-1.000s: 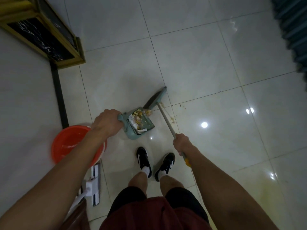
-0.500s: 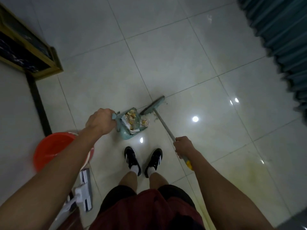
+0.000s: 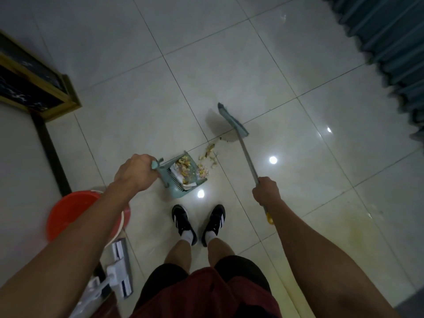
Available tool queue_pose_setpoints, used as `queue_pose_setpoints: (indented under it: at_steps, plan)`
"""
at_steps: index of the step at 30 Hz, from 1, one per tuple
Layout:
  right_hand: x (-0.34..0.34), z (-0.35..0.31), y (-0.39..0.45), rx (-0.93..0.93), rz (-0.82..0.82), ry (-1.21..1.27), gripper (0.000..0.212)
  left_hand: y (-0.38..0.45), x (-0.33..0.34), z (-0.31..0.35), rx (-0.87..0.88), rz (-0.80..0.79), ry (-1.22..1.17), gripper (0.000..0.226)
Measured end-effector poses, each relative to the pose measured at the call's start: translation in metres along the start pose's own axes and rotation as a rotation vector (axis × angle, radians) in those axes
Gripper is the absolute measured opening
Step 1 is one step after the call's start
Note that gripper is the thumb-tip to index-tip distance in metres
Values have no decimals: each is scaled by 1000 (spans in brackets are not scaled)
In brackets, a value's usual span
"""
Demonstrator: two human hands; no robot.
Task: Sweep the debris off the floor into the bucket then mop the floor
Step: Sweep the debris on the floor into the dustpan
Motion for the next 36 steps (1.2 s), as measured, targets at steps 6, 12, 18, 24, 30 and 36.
queue_pose_setpoints:
  at_steps: [6, 12, 18, 24, 30, 36]
  plan:
    - [16, -9, 19, -46, -122, -226, 32, 6, 9, -3, -4, 3, 17, 13]
    - [52, -21, -7, -128, -217, -265, 27, 10, 8, -10, 2, 21, 14, 12]
    - [103, -49, -55, -169, -336, -243, 24, 10, 11, -24, 42, -5, 15, 8]
    - [148, -83, -87, -115, -357, -67, 23, 10, 13, -55, 72, -22, -33, 10]
    - [158, -92, -111, -1, -344, 166, 15, 6, 14, -89, 105, -7, -114, 11]
    - [148, -97, -132, 100, -261, 302, 25, -2, 17, -125, 89, -9, -131, 7]
Point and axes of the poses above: each hand's wrist, its own y-axis towards the middle knuckle, its own x-axis out of the palm, z = x × y, the point moved 6 cm from there along y, towards the middle knuckle, and after that the axes turned 15 degrees about -x, right-handed, at the moved point
